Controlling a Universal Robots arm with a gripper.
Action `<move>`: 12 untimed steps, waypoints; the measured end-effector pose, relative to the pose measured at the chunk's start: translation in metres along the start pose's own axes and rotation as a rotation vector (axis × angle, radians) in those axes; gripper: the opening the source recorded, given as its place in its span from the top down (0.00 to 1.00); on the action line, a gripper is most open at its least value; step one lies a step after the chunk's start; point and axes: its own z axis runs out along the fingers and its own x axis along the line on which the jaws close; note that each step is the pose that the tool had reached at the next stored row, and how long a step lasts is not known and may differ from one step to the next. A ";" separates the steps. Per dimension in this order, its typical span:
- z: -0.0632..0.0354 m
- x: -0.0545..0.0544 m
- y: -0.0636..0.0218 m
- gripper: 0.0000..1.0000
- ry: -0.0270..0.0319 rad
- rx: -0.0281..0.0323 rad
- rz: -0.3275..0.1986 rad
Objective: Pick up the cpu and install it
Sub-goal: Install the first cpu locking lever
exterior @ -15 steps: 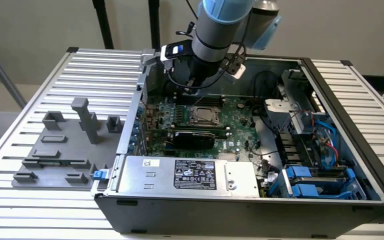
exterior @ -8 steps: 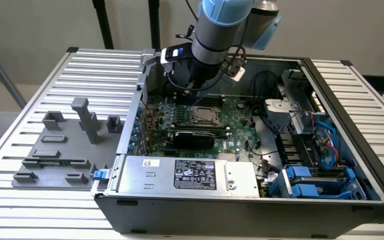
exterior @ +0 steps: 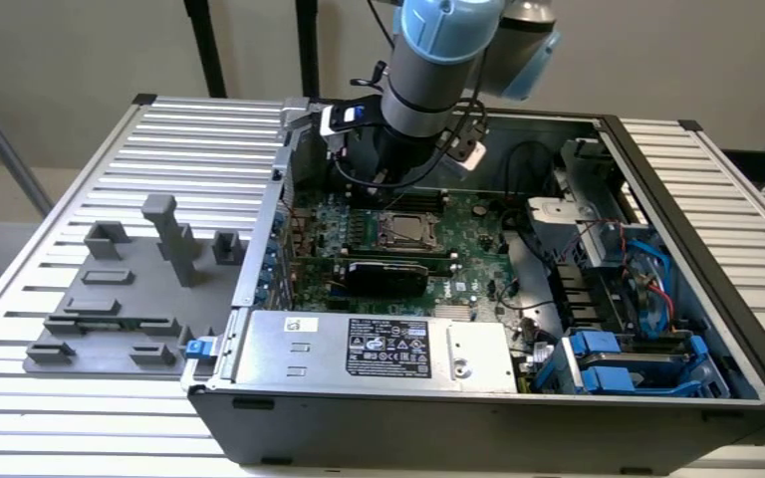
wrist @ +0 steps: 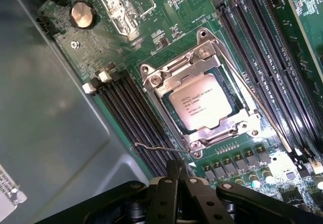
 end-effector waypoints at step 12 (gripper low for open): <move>0.0113 0.003 -0.0006 0.89 -0.0121 -0.0177 0.009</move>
